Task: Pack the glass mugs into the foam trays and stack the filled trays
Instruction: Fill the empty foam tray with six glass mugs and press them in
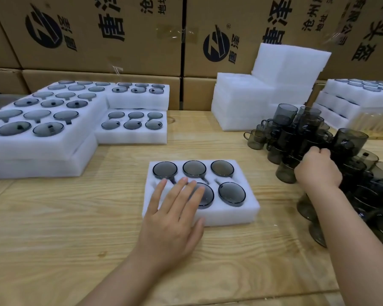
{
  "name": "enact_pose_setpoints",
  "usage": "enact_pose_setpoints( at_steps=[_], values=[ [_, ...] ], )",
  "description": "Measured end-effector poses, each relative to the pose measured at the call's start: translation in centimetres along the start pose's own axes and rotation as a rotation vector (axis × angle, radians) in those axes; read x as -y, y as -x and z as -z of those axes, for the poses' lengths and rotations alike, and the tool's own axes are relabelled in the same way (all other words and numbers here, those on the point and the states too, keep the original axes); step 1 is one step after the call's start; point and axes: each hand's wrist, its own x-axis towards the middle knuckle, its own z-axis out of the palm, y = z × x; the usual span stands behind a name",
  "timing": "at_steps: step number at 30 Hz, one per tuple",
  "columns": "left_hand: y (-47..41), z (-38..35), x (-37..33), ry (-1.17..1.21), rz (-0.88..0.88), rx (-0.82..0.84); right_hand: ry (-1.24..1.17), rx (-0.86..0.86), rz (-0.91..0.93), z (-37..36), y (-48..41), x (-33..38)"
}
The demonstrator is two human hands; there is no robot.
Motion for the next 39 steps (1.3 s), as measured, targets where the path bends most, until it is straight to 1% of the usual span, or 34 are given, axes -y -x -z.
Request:
enact_pose_setpoints(
  at_steps=[3,7,10,12,14,16,18,20,22,25,28,30,32,33,35,37,39],
  values=[
    [-0.2,0.7,1.4,0.060,0.099,-0.104,-0.020,0.011,-0.028,-0.1,-0.6,-0.1],
    [-0.3,1.4,3.4,0.164,0.258,-0.216,-0.041,-0.064,-0.011,0.5,-0.3,-0.1],
    [-0.3,1.5,4.0,0.220,0.330,-0.242,-0.198,-0.153,0.062,1.1,1.4,0.5],
    [-0.3,1.4,4.0,0.282,0.368,-0.219,-0.373,-0.204,0.171,1.3,3.3,1.5],
    [-0.2,1.3,3.9,0.346,0.402,-0.183,-0.515,-0.228,0.334,1.3,5.8,3.1],
    [-0.1,1.2,3.9,0.402,0.442,-0.146,-0.628,-0.232,0.484,1.2,8.6,5.1],
    [0.0,1.2,3.9,0.447,0.481,-0.108,-0.753,-0.196,0.576,1.1,11.2,7.1],
    [0.0,1.1,4.1,0.493,0.510,-0.068,-0.865,-0.113,0.623,0.8,13.2,9.1],
    [0.0,1.0,4.3,0.550,0.512,-0.025,-0.901,-0.072,0.668,0.1,14.7,10.7],
    [0.1,0.6,4.3,0.608,0.485,0.030,-0.914,-0.103,0.729,-1.1,16.6,12.2],
    [0.1,0.2,4.2,0.607,0.511,0.023,-0.942,-0.164,0.763,-2.3,17.9,12.7],
    [0.0,-0.1,4.0,0.579,0.549,0.010,-0.982,-0.159,0.777,-2.8,18.2,12.9],
    [-0.2,0.0,3.8,0.602,0.625,-0.013,-0.995,-0.129,0.824,-2.9,18.3,12.9],
    [-0.3,0.2,3.7,0.636,0.676,-0.024,-1.005,-0.087,0.851,-3.0,18.3,12.8],
    [-0.4,0.5,3.9,0.771,0.762,-0.010,-1.043,0.068,0.872,-2.8,18.3,12.5],
    [-0.4,0.7,4.2,0.878,0.756,0.023,-1.075,0.205,0.844,-2.7,18.1,12.1],
    [-0.5,0.8,4.5,0.872,0.714,0.065,-1.099,0.306,0.754,-2.7,17.8,11.9]
  ],
)
